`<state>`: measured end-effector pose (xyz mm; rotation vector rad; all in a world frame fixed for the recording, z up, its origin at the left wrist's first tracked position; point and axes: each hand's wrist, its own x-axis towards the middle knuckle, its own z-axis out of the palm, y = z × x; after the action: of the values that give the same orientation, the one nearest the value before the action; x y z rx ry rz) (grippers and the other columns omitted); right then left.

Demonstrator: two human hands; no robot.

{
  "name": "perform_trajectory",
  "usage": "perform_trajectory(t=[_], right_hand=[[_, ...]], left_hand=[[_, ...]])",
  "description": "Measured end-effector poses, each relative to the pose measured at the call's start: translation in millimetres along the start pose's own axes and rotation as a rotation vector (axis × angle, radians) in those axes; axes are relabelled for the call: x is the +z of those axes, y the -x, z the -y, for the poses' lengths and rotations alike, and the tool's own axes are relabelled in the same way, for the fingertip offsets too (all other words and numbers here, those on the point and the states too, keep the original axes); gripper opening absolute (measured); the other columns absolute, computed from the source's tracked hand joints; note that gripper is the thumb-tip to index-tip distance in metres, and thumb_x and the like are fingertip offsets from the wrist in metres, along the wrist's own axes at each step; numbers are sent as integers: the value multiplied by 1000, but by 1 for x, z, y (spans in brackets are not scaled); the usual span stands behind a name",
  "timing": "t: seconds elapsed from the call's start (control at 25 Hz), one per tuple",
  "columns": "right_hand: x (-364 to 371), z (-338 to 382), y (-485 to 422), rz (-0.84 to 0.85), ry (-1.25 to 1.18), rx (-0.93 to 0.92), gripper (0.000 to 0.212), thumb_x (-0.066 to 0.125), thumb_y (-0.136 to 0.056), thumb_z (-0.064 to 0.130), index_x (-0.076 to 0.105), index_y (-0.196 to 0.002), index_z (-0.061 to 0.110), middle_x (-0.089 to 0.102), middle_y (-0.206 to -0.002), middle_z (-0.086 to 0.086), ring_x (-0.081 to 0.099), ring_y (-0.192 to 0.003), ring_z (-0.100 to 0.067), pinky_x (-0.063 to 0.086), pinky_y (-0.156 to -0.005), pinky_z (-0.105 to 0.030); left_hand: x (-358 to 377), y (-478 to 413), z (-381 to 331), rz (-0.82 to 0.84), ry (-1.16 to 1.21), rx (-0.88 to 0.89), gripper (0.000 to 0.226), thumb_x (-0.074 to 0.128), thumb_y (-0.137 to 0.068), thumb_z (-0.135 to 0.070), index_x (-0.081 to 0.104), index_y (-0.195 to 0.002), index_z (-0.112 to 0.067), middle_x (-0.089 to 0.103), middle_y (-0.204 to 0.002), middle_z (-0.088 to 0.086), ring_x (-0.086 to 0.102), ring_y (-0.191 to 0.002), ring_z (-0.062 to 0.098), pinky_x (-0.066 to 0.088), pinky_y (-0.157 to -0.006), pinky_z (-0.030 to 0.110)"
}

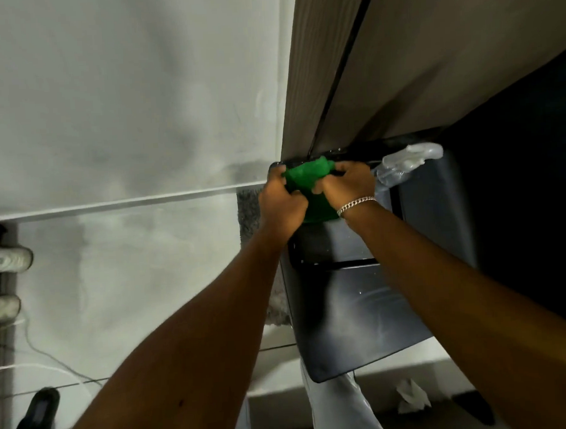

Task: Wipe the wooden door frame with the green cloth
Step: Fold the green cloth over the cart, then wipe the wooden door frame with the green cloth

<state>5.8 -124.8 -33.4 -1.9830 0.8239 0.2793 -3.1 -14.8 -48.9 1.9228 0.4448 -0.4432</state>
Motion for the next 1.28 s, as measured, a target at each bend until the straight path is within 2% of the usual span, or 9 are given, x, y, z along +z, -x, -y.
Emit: perform_trajectory(t=[0.08,0.2,0.4,0.64,0.84,0.96,1.08,1.2,1.28], right_hand=[[-15,23,20,14,-63,-13,26,75,-50,6,69,-59,31,74,-76,-1,70,-77,-22,60,-73,-35],[-41,63,46,0,-128,-120,31,75,-51,2,67,-59,30,69,-68,8,68,-74,-17,56,-67,-26],[-97,173,98,-114,-316,-371,39,66,-65,-11,60,-72,27,65,-73,8,62,-71,-13,50,-60,-22],[-167,297,152,-237,-648,-654,36,60,-73,-16,60,-95,12,68,-85,0,67,-85,-21,59,-77,-37],[-221,375,187,-398,-808,-905,38,61,-76,-11,60,-100,18,68,-88,4,67,-81,-9,58,-67,-19],[-244,405,193,-464,-844,-1001,36,62,-78,-9,59,-101,19,70,-99,-6,66,-84,-13,57,-71,-25],[-258,423,184,-526,-857,-1011,38,62,-80,-7,55,-101,25,66,-102,-5,66,-95,-23,52,-69,-17],[-251,425,177,-813,-721,-1146,45,64,-81,2,52,-119,22,56,-120,-3,56,-115,-19,46,-92,-11],[-246,427,168,-1137,-495,-1347,42,60,-86,7,50,-126,15,49,-134,-8,46,-129,-19,33,-115,-22]], left_hand=[[-20,6,-17,95,35,-5,72,57,-80,8,36,-144,-14,63,-116,10,61,-114,31,51,-96,35],[-57,17,-61,193,72,66,92,64,-76,13,25,-152,-22,57,-114,4,64,-108,32,56,-94,44],[-136,45,-190,33,62,425,58,77,-72,6,62,-123,-16,65,-113,10,64,-93,21,55,-78,23],[-195,102,-338,-113,130,807,44,72,-76,8,66,-114,-14,66,-106,1,59,-84,0,49,-67,1],[-225,150,-434,-269,143,1138,45,72,-79,0,62,-120,-16,62,-101,-5,57,-86,-6,52,-78,11],[-247,168,-475,-391,42,1364,42,73,-80,-5,61,-119,-13,65,-101,2,61,-87,8,55,-81,20],[-276,179,-520,-674,-94,1659,28,63,-85,-4,64,-113,-5,69,-104,11,65,-96,24,56,-85,38],[-306,177,-566,-946,-410,1789,37,55,-84,-4,61,-121,0,63,-127,20,57,-122,34,43,-109,45],[-324,172,-587,-1010,-701,1721,52,53,-86,-9,49,-137,1,42,-151,24,35,-144,38,25,-121,51]])
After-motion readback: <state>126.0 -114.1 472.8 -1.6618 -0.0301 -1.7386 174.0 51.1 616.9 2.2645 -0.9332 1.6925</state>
